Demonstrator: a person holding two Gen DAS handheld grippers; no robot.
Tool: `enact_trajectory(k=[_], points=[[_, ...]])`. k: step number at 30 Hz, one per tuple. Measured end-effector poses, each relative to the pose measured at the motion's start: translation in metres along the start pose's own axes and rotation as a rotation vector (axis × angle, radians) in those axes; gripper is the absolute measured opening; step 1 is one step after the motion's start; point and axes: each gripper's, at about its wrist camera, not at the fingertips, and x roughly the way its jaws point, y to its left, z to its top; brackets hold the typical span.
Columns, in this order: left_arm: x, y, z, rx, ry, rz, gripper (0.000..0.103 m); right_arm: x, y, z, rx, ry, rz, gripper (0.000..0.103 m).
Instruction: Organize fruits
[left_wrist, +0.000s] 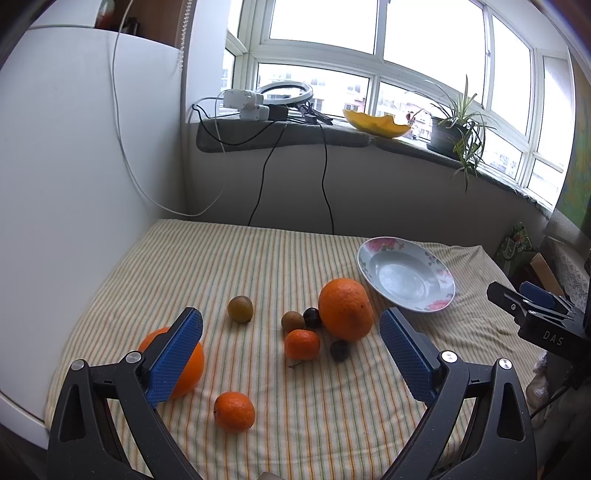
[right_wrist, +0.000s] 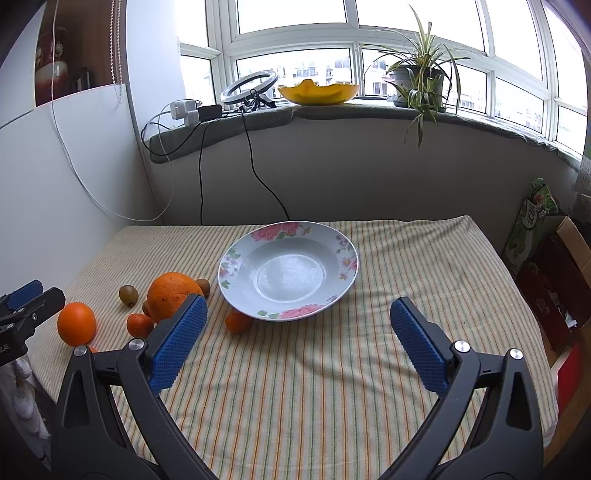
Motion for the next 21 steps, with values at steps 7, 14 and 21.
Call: enact_trajectory(k=[7, 14, 21], points=[[0.0000, 0.0008, -0.0002, -0.002, 0.000, -0.002, 0.097, 0.0012, 0.0018, -0.0004, -0.004, 0.004, 0.006, 0.101], [-0.0004, 0.0008, -0.0005, -0.001, 0.002, -0.002, 0.097, 0.0022, 0.0042, -0.0023, -0.006, 0.011, 0.013, 0.101], [0.0000, 0.0003, -0.0013, -0.001, 0.004, -0.005, 0.097, 0.0043, 0.0058, -0.0029, -0.010, 0.018, 0.022, 0.101]])
